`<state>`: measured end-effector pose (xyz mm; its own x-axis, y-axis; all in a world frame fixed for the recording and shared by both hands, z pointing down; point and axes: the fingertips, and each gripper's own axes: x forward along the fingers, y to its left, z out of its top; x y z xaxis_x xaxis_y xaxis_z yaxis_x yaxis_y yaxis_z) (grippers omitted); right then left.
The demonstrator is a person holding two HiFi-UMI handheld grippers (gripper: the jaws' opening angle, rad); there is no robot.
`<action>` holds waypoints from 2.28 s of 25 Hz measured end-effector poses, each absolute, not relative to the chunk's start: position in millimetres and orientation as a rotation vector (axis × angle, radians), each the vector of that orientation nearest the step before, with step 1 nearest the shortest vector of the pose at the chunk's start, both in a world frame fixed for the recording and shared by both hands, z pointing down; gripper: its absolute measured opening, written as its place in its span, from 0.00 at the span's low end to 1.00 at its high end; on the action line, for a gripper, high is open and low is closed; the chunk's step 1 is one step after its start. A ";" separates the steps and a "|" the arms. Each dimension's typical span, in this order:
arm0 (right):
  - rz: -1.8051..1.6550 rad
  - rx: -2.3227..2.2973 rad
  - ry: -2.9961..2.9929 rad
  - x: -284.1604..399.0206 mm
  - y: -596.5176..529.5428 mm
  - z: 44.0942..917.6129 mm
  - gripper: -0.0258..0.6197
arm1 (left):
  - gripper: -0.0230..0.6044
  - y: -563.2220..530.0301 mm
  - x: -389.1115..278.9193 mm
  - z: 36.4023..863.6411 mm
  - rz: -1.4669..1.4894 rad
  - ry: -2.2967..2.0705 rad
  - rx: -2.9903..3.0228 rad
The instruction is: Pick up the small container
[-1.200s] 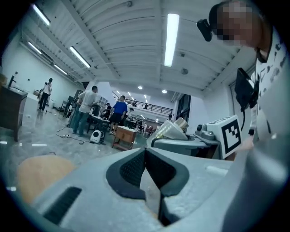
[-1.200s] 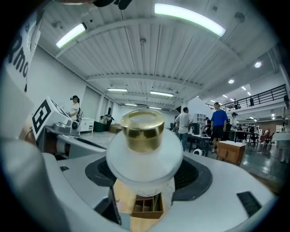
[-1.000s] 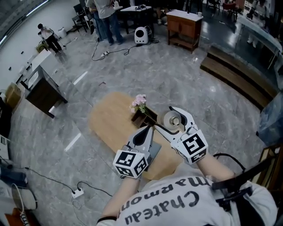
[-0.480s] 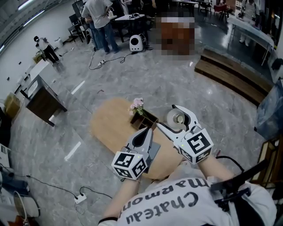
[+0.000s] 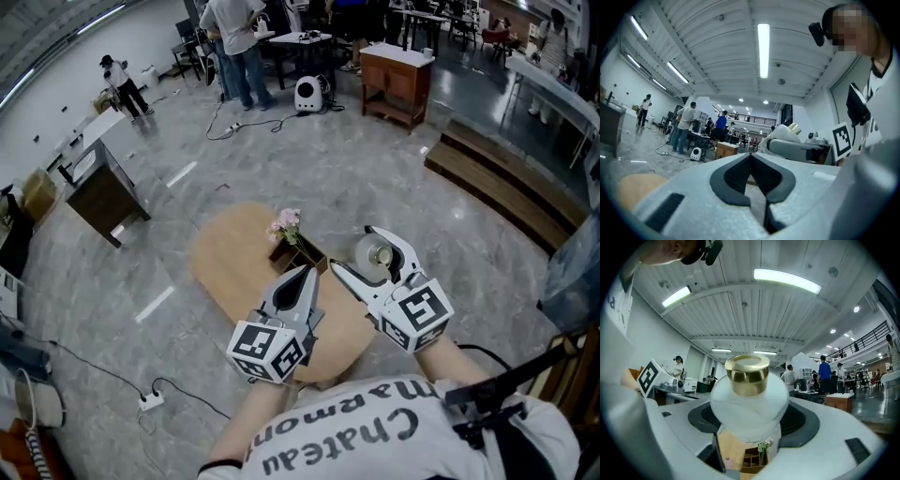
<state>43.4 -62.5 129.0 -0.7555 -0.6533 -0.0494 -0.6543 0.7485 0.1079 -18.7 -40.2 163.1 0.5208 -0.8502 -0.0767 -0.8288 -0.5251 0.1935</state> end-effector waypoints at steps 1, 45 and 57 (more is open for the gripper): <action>0.185 -1.078 2.929 50.8 -61.6 123.6 0.55 | 0.06 -37.7 -10.3 159.3 -0.242 -1.465 2.622; 0.154 -0.817 2.841 158.4 -18.5 104.3 0.55 | 0.06 9.2 99.2 149.3 -0.227 -1.659 2.609; 0.154 -0.841 2.836 173.5 -27.6 109.1 0.55 | 0.06 2.4 113.2 153.6 -0.213 -1.645 2.620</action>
<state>173.5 -27.6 109.1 -0.8238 -0.5302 -0.2005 -0.5488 0.8346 0.0482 113.2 2.4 153.6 0.4280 -0.8988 -0.0946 -0.8932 -0.4366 0.1070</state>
